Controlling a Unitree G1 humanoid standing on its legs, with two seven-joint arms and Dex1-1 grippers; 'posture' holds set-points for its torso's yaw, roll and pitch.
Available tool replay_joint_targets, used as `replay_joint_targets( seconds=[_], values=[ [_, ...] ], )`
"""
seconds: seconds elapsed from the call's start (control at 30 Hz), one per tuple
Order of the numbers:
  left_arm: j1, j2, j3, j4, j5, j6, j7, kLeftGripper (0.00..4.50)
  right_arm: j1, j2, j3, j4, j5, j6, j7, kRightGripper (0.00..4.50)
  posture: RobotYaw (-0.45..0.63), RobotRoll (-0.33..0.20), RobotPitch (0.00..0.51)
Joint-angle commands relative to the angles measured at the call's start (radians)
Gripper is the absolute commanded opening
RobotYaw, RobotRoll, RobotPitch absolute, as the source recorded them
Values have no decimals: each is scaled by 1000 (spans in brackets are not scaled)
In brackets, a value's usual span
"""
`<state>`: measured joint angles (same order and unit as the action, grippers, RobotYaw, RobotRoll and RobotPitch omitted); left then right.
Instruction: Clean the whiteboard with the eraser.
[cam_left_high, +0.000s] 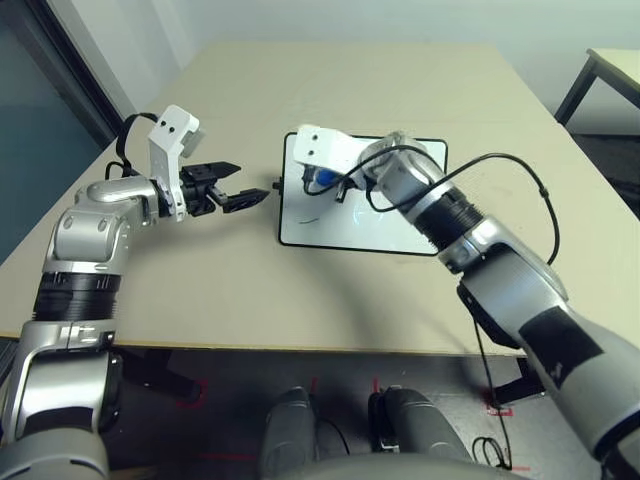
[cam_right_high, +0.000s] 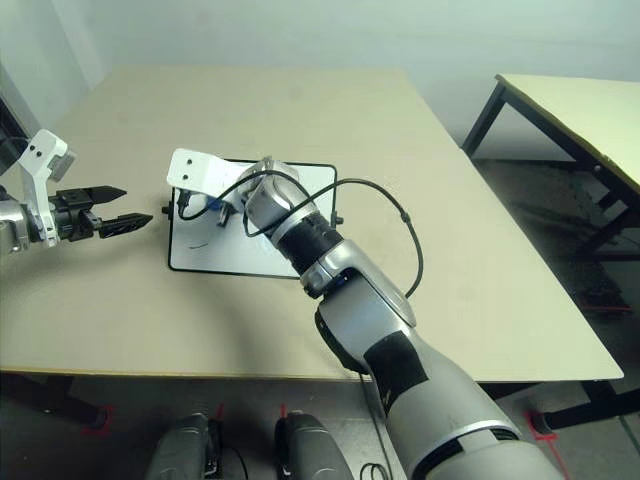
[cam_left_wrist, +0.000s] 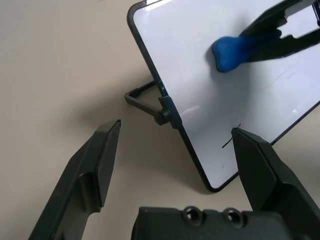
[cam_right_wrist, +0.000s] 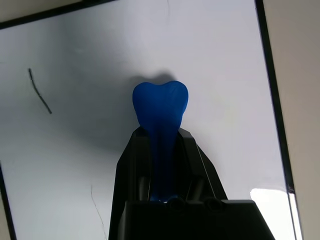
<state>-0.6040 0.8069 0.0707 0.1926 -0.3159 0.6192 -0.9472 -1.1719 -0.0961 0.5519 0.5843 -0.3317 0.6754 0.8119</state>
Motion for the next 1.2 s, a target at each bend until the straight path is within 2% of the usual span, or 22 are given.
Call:
replay_joint_targets(
  seconds=[0.03,0.17,0.27,0.47,0.63,0.73,0.83,0.93,1.0,1.1,1.2],
  values=[
    [9,3,1,-11,1,2,0,4500,112,-32,92,-127,-23,104,76,572,24,0,73],
    [6,2,-2,-10,1,3,-2,4500,184,-68,142,-254,-26,164,123,571,21,0,73],
    [2,2,-7,-5,3,5,-5,4500,190,-72,151,-266,-23,176,128,571,16,0,76],
    [34,32,-30,-26,4,56,-36,4500,162,-49,142,-207,-16,140,108,571,21,0,81],
    [66,48,-25,-56,-2,85,-43,4500,68,18,61,-70,1,60,26,569,28,0,86],
    [79,47,-18,-73,-6,95,-39,4500,56,41,57,-39,3,43,19,569,33,0,89],
    [86,46,-12,-87,-10,105,-32,4500,102,35,106,-96,-11,59,56,569,41,0,93],
    [103,51,4,-108,-18,116,-24,4500,203,-23,198,-238,-36,105,122,569,48,0,98],
    [112,54,11,-116,-21,120,-20,4500,222,-42,218,-269,-46,115,138,569,50,0,100],
    [119,56,17,-126,-27,127,-13,4500,201,-32,206,-233,-44,103,122,569,52,0,100],
    [122,59,20,-135,-33,132,-7,4500,129,19,144,-116,-26,58,60,568,54,0,101]
  ],
)
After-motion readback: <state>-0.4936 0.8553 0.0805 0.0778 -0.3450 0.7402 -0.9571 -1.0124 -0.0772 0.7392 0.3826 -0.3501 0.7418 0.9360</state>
